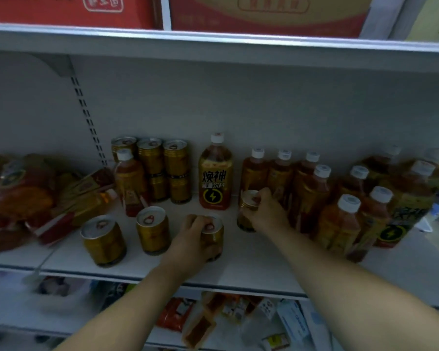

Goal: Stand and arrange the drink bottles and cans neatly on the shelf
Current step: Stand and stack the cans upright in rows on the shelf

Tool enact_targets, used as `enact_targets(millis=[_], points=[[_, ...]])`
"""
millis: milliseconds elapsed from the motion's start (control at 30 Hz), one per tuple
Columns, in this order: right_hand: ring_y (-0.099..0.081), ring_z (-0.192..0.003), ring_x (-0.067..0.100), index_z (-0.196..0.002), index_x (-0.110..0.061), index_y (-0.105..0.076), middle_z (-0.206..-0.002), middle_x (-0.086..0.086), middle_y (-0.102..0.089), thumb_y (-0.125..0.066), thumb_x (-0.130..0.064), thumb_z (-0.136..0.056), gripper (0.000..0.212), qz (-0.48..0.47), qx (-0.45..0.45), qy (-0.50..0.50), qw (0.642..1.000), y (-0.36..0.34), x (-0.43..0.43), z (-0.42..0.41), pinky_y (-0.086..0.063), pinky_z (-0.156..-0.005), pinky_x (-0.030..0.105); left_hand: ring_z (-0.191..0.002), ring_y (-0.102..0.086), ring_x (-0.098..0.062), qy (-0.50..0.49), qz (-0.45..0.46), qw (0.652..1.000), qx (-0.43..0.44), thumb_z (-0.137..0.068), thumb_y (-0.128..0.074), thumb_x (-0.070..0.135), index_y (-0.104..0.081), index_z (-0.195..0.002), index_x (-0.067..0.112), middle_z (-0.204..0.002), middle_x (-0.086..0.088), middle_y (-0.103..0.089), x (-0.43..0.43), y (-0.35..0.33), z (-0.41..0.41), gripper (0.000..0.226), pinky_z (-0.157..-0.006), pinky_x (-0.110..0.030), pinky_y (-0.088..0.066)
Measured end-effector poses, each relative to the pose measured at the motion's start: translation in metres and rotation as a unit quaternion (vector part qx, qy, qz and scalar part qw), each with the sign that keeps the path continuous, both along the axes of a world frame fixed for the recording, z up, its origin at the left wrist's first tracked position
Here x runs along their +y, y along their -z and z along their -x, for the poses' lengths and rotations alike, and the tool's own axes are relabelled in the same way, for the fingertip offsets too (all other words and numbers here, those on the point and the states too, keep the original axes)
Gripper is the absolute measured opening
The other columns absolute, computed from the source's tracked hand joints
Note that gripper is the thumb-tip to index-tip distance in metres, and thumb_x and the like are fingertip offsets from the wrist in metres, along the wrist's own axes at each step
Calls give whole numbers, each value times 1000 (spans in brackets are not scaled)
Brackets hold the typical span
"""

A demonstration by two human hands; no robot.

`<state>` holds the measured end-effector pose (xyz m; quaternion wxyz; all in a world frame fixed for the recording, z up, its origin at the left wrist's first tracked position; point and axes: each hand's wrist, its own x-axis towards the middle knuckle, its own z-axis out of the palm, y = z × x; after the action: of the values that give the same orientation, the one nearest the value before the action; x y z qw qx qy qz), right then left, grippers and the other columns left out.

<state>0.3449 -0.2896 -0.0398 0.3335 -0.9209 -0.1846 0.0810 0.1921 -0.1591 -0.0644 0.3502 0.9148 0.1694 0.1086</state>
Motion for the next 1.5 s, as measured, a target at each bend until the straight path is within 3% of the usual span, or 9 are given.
enact_targets(millis=[133,300,567,700,900,1100,1267,1400,1500], points=[[-56,-105,25,-111,-22,-44,-116,4,-57,-69,-38,-86,39,2,4,-23,1000,-3,-13,23,-45,-80,31,-113,-49,-24,15,-2,1000,-5,-83,-70,23,-42,-132,20,-133,-1,-32,3,3,4,56,-92,-27,-43],[-47,-82,5,-108,-27,-45,-97,-11,-48,-69,-40,-86,35,-11,14,-38,999,-5,-22,59,-31,-57,17,-113,-49,-20,37,0,999,-9,-84,-70,25,-42,-134,21,-136,1,-32,8,2,14,58,-88,-20,-39],[-54,-95,12,-109,-29,-42,-107,-7,-54,-75,-41,-78,47,-37,45,-113,992,1,-8,90,-40,-71,26,-123,-42,-18,12,-28,999,-11,-83,-70,31,-42,-134,27,-138,3,-32,11,1,57,58,-97,-26,-39],[-52,-100,13,-110,-30,-39,-110,-7,-51,-75,-41,-79,49,-38,47,-160,985,1,6,100,-39,-77,26,-116,-46,-16,-52,-30,998,-15,-82,-71,33,-42,-133,28,-128,8,-36,14,-7,86,59,-88,-23,-40],[-49,-126,19,-146,-26,-28,-144,0,-45,-76,-41,-79,83,-57,53,-203,976,2,30,112,-40,-92,26,-106,-47,-14,-162,-28,986,-17,-72,-77,28,-48,-128,25,-117,10,-36,39,-13,129,63,-86,-27,-40],[-48,-127,19,-149,-27,-23,-146,0,-43,-76,-39,-79,89,-81,55,-230,968,5,65,135,-41,-92,26,-103,-51,-18,-237,-34,971,-21,-70,-77,22,-49,-124,25,-112,7,-39,82,-20,155,61,-81,-27,-40],[-39,-132,19,-152,-32,-13,-149,2,-27,-74,-44,-79,96,-63,47,-227,971,10,98,146,-35,-96,25,-121,-43,-23,-189,-15,982,2,-69,-76,24,-35,-138,30,-123,7,-31,124,-18,154,80,-89,-26,-37],[-14,-147,16,-155,-30,0,-162,-6,2,-70,-46,-84,101,-26,61,-223,973,8,118,148,-21,-107,23,-139,-24,-22,-97,-8,994,42,-71,-77,24,-13,-149,37,-155,5,-6,152,-24,141,101,-103,-29,-33],[-25,-143,14,-155,-25,-7,-160,-5,-11,-72,-41,-84,98,-47,73,-203,975,8,137,149,-26,-106,21,-145,-15,-16,-35,-31,995,83,-74,-75,27,-14,-150,33,-159,8,0,172,-27,123,98,-110,-26,-23]])
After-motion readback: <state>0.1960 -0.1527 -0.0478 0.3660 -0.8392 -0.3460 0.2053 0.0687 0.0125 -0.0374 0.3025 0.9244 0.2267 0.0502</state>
